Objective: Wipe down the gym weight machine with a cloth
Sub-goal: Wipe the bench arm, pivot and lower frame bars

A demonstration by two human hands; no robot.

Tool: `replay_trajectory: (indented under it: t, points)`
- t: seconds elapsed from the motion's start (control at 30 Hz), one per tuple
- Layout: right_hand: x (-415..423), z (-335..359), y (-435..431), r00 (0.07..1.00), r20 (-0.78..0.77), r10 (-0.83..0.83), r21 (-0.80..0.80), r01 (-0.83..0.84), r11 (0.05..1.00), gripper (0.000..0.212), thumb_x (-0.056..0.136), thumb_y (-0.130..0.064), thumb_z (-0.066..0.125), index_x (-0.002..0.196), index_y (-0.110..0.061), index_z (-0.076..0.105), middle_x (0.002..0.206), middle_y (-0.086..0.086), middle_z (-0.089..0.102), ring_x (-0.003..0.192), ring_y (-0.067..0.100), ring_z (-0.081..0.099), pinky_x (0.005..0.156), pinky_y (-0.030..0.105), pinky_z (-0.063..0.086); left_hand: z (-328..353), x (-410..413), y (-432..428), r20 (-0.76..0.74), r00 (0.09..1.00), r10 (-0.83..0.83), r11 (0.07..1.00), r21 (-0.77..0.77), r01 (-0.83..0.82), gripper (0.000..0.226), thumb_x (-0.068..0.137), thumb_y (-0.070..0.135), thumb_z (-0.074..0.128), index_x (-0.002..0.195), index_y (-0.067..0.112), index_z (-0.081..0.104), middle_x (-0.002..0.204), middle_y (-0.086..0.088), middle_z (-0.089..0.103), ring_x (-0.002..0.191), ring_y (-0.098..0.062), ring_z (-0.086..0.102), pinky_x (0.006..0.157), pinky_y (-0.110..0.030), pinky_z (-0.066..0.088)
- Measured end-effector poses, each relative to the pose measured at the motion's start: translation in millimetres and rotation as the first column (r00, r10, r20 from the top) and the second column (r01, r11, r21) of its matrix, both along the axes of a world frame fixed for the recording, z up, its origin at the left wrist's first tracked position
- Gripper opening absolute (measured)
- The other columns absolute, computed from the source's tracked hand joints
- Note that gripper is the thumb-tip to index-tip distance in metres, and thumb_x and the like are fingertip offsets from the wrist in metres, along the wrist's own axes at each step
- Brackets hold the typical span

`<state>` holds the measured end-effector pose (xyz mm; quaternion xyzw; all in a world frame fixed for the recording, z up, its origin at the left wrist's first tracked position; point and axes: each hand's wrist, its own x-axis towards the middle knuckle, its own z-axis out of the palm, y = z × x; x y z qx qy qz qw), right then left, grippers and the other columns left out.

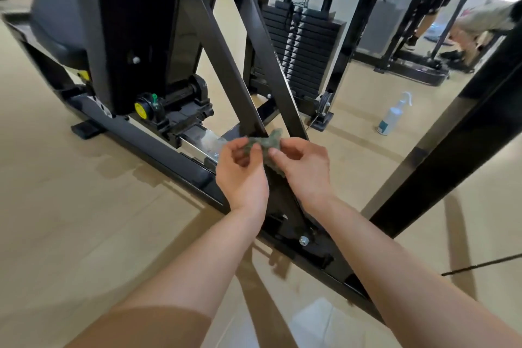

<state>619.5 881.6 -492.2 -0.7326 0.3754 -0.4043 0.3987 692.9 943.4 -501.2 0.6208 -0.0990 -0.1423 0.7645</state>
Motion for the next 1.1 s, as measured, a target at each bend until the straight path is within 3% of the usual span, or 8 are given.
replay_trajectory:
  t: [0.1,0.27,0.43,0.57,0.67,0.73,0.97,1.1]
  points:
    - [16.4,22.1,-1.7,0.999,0.033,0.035,-0.037,-0.034,0.999,0.012,0.089,-0.018,0.073,0.099,-0.019,0.08,0.086,-0.009,0.076,0.082,0.005,0.071,0.083,0.035,0.06,16.3,14.5,-3.5,0.12,0.992,0.034,0.997,-0.067,-0.026,0.018,0.093,0.014,0.07,0.111,0.014,0.073,0.097,0.006,0.073,0.086,-0.002,0.069,0.08,-0.015,0.056]
    - [36.5,41.1,-7.0,0.996,0.039,0.078,-0.081,-0.075,0.994,0.012,0.092,-0.016,0.071,0.1,-0.013,0.079,0.085,-0.003,0.076,0.084,0.014,0.073,0.083,0.043,0.061,28.5,32.6,-7.1,0.139,0.99,0.025,0.976,-0.218,0.006,0.022,0.093,0.006,0.071,0.114,0.012,0.069,0.097,0.012,0.067,0.08,0.012,0.063,0.074,-0.008,0.05]
    - [22.9,37.4,-15.9,0.992,-0.052,0.115,0.086,-0.11,0.99,0.01,0.093,-0.022,0.07,0.099,-0.021,0.079,0.087,-0.001,0.077,0.086,0.019,0.074,0.083,0.044,0.062,12.1,27.2,-4.5,0.186,0.982,-0.034,0.993,-0.102,0.053,0.019,0.091,0.013,0.074,0.11,0.016,0.073,0.095,0.016,0.069,0.079,0.007,0.066,0.072,-0.009,0.051]
    - [-1.6,21.8,-17.5,0.984,-0.134,0.12,0.162,-0.097,0.982,0.007,0.091,-0.02,0.073,0.095,-0.022,0.078,0.087,0.001,0.076,0.085,0.022,0.074,0.08,0.043,0.062,-2.7,1.9,-0.1,0.05,0.995,-0.083,0.997,0.008,0.082,0.015,0.089,0.021,0.076,0.102,0.025,0.069,0.089,0.012,0.069,0.069,0.012,0.061,0.063,-0.004,0.047]
    - [-10.0,13.5,-14.2,0.987,-0.117,0.113,0.229,-0.084,0.97,0.005,0.091,-0.02,0.074,0.094,-0.02,0.078,0.089,0.004,0.076,0.09,0.024,0.074,0.085,0.046,0.061,-6.8,-8.4,1.8,0.0,0.998,-0.067,0.997,0.034,0.067,0.013,0.088,0.021,0.078,0.1,0.022,0.072,0.084,0.013,0.069,0.067,0.013,0.061,0.06,-0.003,0.046]
    - [-3.1,20.1,-11.9,0.992,-0.071,0.104,0.242,-0.084,0.967,0.006,0.091,-0.017,0.074,0.094,-0.02,0.077,0.092,0.003,0.076,0.092,0.022,0.073,0.084,0.039,0.062,-2.0,-3.6,-1.0,-0.002,0.999,-0.051,0.999,0.02,0.051,0.012,0.089,0.022,0.077,0.1,0.023,0.073,0.083,0.013,0.068,0.069,0.009,0.063,0.061,-0.003,0.046]
    - [54.1,71.0,-17.4,0.991,0.116,0.063,0.122,-0.077,0.99,0.014,0.087,-0.014,0.078,0.098,-0.016,0.071,0.091,0.002,0.074,0.085,0.014,0.072,0.077,0.029,0.061,45.4,46.1,-3.7,0.026,0.998,-0.055,0.979,-0.195,0.059,0.016,0.091,0.02,0.075,0.105,0.026,0.071,0.099,0.003,0.076,0.093,-0.011,0.072,0.084,-0.027,0.058]
    - [84.3,102.7,-23.7,0.983,0.154,0.098,0.001,-0.099,0.995,0.008,0.087,-0.015,0.077,0.091,-0.012,0.072,0.084,0.004,0.073,0.076,0.015,0.072,0.069,0.03,0.061,84.9,78.6,-5.6,0.14,0.99,-0.01,0.977,-0.211,0.04,0.029,0.089,0.017,0.077,0.116,0.022,0.072,0.101,0.009,0.073,0.091,-0.001,0.071,0.081,-0.013,0.055]
